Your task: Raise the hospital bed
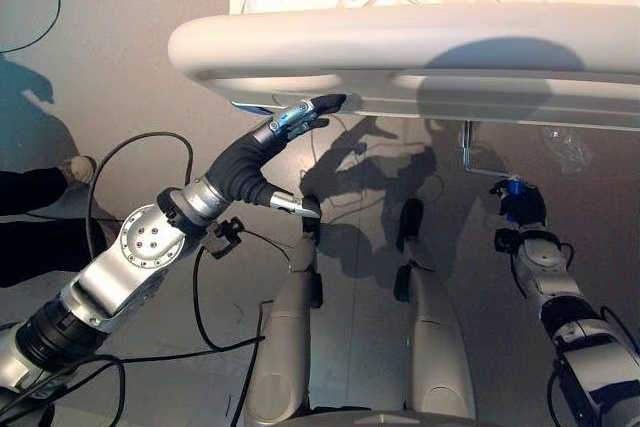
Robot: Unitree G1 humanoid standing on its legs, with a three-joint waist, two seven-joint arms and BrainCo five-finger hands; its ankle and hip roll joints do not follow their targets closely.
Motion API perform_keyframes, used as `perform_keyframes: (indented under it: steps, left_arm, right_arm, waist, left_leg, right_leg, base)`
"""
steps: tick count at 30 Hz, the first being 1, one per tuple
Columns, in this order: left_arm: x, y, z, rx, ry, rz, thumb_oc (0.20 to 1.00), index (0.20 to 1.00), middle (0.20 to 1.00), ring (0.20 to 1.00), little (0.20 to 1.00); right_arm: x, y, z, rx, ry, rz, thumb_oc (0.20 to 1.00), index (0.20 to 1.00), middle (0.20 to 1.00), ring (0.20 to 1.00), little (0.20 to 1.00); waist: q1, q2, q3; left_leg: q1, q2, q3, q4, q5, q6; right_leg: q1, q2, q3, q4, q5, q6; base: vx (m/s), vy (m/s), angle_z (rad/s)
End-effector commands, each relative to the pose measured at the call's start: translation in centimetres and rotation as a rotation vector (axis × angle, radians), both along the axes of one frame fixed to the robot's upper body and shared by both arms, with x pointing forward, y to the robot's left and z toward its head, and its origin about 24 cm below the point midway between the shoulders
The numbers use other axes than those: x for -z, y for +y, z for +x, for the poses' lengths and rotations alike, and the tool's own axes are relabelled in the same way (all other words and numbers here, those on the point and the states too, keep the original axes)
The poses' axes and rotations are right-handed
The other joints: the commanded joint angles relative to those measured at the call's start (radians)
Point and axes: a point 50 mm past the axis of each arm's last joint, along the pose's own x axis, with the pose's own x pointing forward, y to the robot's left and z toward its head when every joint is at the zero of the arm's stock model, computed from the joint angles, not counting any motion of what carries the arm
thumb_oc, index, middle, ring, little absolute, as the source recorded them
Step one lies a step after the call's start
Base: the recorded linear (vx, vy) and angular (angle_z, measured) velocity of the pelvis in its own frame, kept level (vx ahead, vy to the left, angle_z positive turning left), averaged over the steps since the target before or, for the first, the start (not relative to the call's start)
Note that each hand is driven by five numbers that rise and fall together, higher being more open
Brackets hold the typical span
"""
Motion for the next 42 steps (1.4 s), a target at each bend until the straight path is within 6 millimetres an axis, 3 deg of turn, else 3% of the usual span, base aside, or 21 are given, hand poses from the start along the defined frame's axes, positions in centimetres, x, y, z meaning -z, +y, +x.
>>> perform_keyframes:
  steps: [1, 7, 8, 10, 12, 13, 18, 19, 26, 27, 28, 29, 30, 33, 35, 37, 38, 40, 41, 42]
  left_arm:
    - [-0.6, -1.0, -0.4, 0.063, -0.017, -0.124, 1.0, 1.0, 1.0, 1.0, 1.0]
    - [-1.1, -1.1, -0.8, 0.074, -0.024, -0.143, 1.0, 1.0, 1.0, 1.0, 1.0]
    - [-1.7, -1.2, -0.9, 0.086, -0.041, -0.155, 1.0, 1.0, 1.0, 1.0, 1.0]
    - [-2.3, -1.3, -0.9, 0.097, -0.056, -0.184, 1.0, 1.0, 1.0, 1.0, 1.0]
    - [-2.3, -1.3, -0.9, 0.097, -0.057, -0.184, 1.0, 1.0, 1.0, 1.0, 1.0]
    - [-2.8, -1.9, -1.0, 0.116, -0.079, -0.23, 1.0, 1.0, 1.0, 1.0, 1.0]
    - [-2.9, -1.8, -0.9, 0.115, -0.085, -0.231, 1.0, 1.0, 1.0, 1.0, 1.0]
    - [-3.0, -2.2, -0.9, 0.107, -0.09, -0.245, 1.0, 1.0, 1.0, 1.0, 1.0]
    - [-3.0, -2.2, -0.9, 0.106, -0.091, -0.246, 1.0, 1.0, 1.0, 1.0, 1.0]
    - [-3.7, -1.3, -1.0, 0.029, -0.132, -0.306, 1.0, 1.0, 1.0, 1.0, 1.0]
    - [-3.5, -1.3, -1.0, 0.027, -0.122, -0.306, 1.0, 1.0, 1.0, 1.0, 1.0]
    - [-3.7, -1.1, -1.1, 0.018, -0.134, -0.319, 1.0, 1.0, 1.0, 1.0, 1.0]
    - [-3.5, -1.1, -1.1, 0.01, -0.122, -0.324, 1.0, 1.0, 1.0, 1.0, 1.0]
    - [-3.2, -0.9, -1.0, -0.01, -0.112, -0.336, 1.0, 1.0, 1.0, 1.0, 1.0]
    - [-3.3, -0.8, -1.0, -0.017, -0.109, -0.36, 1.0, 1.0, 1.0, 1.0, 1.0]
    - [-3.3, -0.7, -1.0, -0.018, -0.109, -0.36, 1.0, 1.0, 1.0, 1.0, 1.0]
    - [-3.5, -0.7, -1.0, -0.021, -0.116, -0.365, 1.0, 1.0, 1.0, 1.0, 1.0]
    - [-3.5, -0.7, -1.0, -0.022, -0.116, -0.365, 1.0, 1.0, 1.0, 1.0, 1.0]
    - [-3.5, -0.4, -1.0, -0.028, -0.118, -0.383, 1.0, 1.0, 1.0, 1.0, 1.0]
    - [-3.5, -0.4, -1.0, -0.03, -0.121, -0.384, 1.0, 1.0, 1.0, 1.0, 1.0]
  right_arm:
    - [-7.7, -12.6, -5.4, 0.454, -0.073, -0.134, 0.2, 0.2, 0.2, 0.2, 0.2]
    - [-6.9, -10.8, -2.6, 0.311, 0.159, -0.241, 0.2, 0.2, 0.2, 0.2, 0.2]
    - [-6.2, -8.9, -0.9, 0.23, 0.228, -0.278, 0.2, 0.2, 0.2, 0.2, 0.2]
    - [-5.8, -7.6, 0.2, 0.183, 0.268, -0.283, 0.2, 0.2, 0.2, 0.2, 0.2]
    - [-5.8, -7.6, 0.2, 0.183, 0.268, -0.283, 0.2, 0.2, 0.2, 0.2, 0.2]
    - [-5.5, -5.9, 1.5, 0.137, 0.262, -0.245, 0.2, 0.2, 0.2, 0.2, 0.2]
    - [-5.7, -5.8, 1.6, 0.138, 0.257, -0.246, 0.2, 0.2, 0.2, 0.2, 0.2]
    - [-5.9, -3.8, 3.2, 0.08, 0.269, -0.26, 0.2, 0.2, 0.2, 0.2, 0.2]
    - [-5.9, -3.8, 3.3, 0.08, 0.268, -0.26, 0.2, 0.2, 0.2, 0.2, 0.2]
    - [-7.1, 3.1, 7.5, -0.154, 0.313, -0.374, 0.2, 0.2, 0.2, 0.2, 0.2]
    - [-6.7, 3.1, 7.3, -0.156, 0.324, -0.373, 0.2, 0.2, 0.2, 0.2, 0.2]
    - [-7.4, 4.1, 8.0, -0.186, 0.295, -0.388, 0.2, 0.2, 0.2, 0.2, 0.2]
    - [-7.2, 4.5, 8.0, -0.201, 0.294, -0.391, 0.2, 0.2, 0.2, 0.2, 0.2]
    - [-7.1, 5.7, 8.4, -0.241, 0.298, -0.406, 0.2, 0.2, 0.2, 0.2, 0.2]
    - [-7.3, 7.6, 9.0, -0.296, 0.278, -0.429, 0.2, 0.2, 0.2, 0.2, 0.2]
    - [-7.3, 7.7, 9.0, -0.297, 0.277, -0.429, 0.2, 0.2, 0.2, 0.2, 0.2]
    - [-7.4, 9.1, 9.4, -0.347, 0.269, -0.462, 0.2, 0.2, 0.2, 0.2, 0.2]
    - [-7.4, 9.1, 9.4, -0.347, 0.269, -0.463, 0.2, 0.2, 0.2, 0.2, 0.2]
    - [-7.6, 13.1, 10.0, -0.472, 0.214, -0.469, 0.2, 0.2, 0.2, 0.2, 0.2]
    - [-7.5, 13.9, 10.1, -0.497, 0.205, -0.464, 0.2, 0.2, 0.2, 0.2, 0.2]
  waist:
    - [-0.032, 0.08, -0.022]
    - [-0.014, 0.076, -0.022]
    - [0.006, 0.079, -0.022]
    - [0.014, 0.079, -0.022]
    - [0.014, 0.078, -0.022]
    - [0.027, 0.087, -0.022]
    - [0.025, 0.086, -0.022]
    - [0.042, 0.105, -0.022]
    - [0.042, 0.105, -0.022]
    - [0.076, 0.117, -0.022]
    - [0.073, 0.115, -0.022]
    - [0.074, 0.113, -0.022]
    - [0.075, 0.109, -0.022]
    - [0.078, 0.107, -0.022]
    - [0.082, 0.106, -0.022]
    - [0.081, 0.106, -0.022]
    - [0.086, 0.104, -0.022]
    - [0.085, 0.104, -0.022]
    - [0.092, 0.101, -0.022]
    - [0.092, 0.099, -0.022]
  left_leg:
    - [0.007, 0.015, -0.034, -0.042, 0.022, -0.055]
    - [-0.111, 0.008, -0.041, 0.076, -0.022, -0.034]
    - [-0.17, 0.001, -0.047, 0.134, -0.038, -0.033]
    - [-0.252, -0.011, -0.052, 0.22, -0.064, -0.03]
    - [-0.253, -0.011, -0.052, 0.221, -0.064, -0.03]
    - [-0.35, -0.014, -0.053, 0.332, -0.094, -0.026]
    - [-0.368, -0.016, -0.053, 0.355, -0.104, -0.025]
    - [-0.476, -0.021, -0.055, 0.465, -0.144, -0.018]
    - [-0.479, -0.021, -0.054, 0.469, -0.146, -0.018]
    - [-0.687, -0.027, -0.063, 0.654, -0.211, -0.015]
    - [-0.666, -0.03, -0.064, 0.668, -0.245, -0.019]
    - [-0.705, -0.029, -0.064, 0.667, -0.217, -0.014]
    - [-0.691, -0.033, -0.069, 0.684, -0.251, -0.018]
    - [-0.711, -0.037, -0.074, 0.703, -0.264, -0.019]
    - [-0.734, -0.043, -0.082, 0.73, -0.274, -0.017]
    - [-0.737, -0.044, -0.083, 0.733, -0.275, -0.017]
    - [-0.744, -0.046, -0.085, 0.746, -0.283, -0.015]
    - [-0.745, -0.046, -0.085, 0.746, -0.283, -0.015]
    - [-0.759, -0.052, -0.088, 0.769, -0.293, -0.012]
    - [-0.761, -0.053, -0.088, 0.772, -0.295, -0.011]
  right_leg:
    - [-0.039, 0.048, -0.03, 0.073, -0.058, 0.031]
    - [-0.161, 0.05, -0.007, 0.168, -0.087, 0.023]
    - [-0.212, 0.052, 0.0, 0.211, -0.096, 0.019]
    - [-0.271, 0.043, 0.005, 0.279, -0.121, 0.017]
    - [-0.272, 0.042, 0.005, 0.28, -0.121, 0.017]
    - [-0.34, 0.026, -0.001, 0.369, -0.145, 0.009]
    - [-0.357, 0.023, 0.002, 0.388, -0.153, 0.009]
    - [-0.448, 0.008, 0.005, 0.489, -0.18, 0.005]
    - [-0.451, 0.007, 0.006, 0.493, -0.182, 0.005]
    - [-0.633, 0.003, -0.006, 0.645, -0.236, -0.007]
    - [-0.614, 0.002, 0.001, 0.66, -0.266, 0.002]
    - [-0.651, 0.004, -0.008, 0.657, -0.241, -0.007]
    - [-0.636, 0.003, -0.002, 0.672, -0.272, 0.001]
    - [-0.651, 0.0, -0.006, 0.687, -0.283, 0.004]
    - [-0.671, -0.001, -0.008, 0.706, -0.294, 0.001]
    - [-0.673, -0.002, -0.008, 0.709, -0.296, 0.001]
    - [-0.677, -0.006, -0.01, 0.717, -0.302, 0.001]
    - [-0.678, -0.006, -0.01, 0.717, -0.302, 0.001]
    - [-0.685, -0.013, -0.012, 0.728, -0.307, -0.001]
    - [-0.688, -0.013, -0.012, 0.731, -0.308, -0.001]
  base:
    - [0.0, 0.0, 0.0]
    - [-0.03, -0.047, -0.01]
    - [-0.04, -0.059, 0.01]
    - [-0.04, -0.048, 0.06]
    - [-0.02, -0.012, 0.1]
    - [-0.03, -0.008, 0.08]
    - [-0.01, 0.01, 0.06]
    - [0.0, 0.056, -0.03]
    - [0.02, 0.023, 0.02]
    - [0.18, 0.107, -0.01]
    - [0.15, 0.118, -0.18]
    - [0.1, 0.006, -0.25]
    - [0.05, 0.009, -0.18]
    - [0.07, 0.001, 0.08]
    - [0.06, 0.003, 0.05]
    - [0.0, 0.0, 0.0]
    - [0.03, -0.008, -0.04]
    - [0.04, -0.011, -0.05]
    - [0.07, -0.003, -0.03]
    - [0.08, 0.009, 0.0]
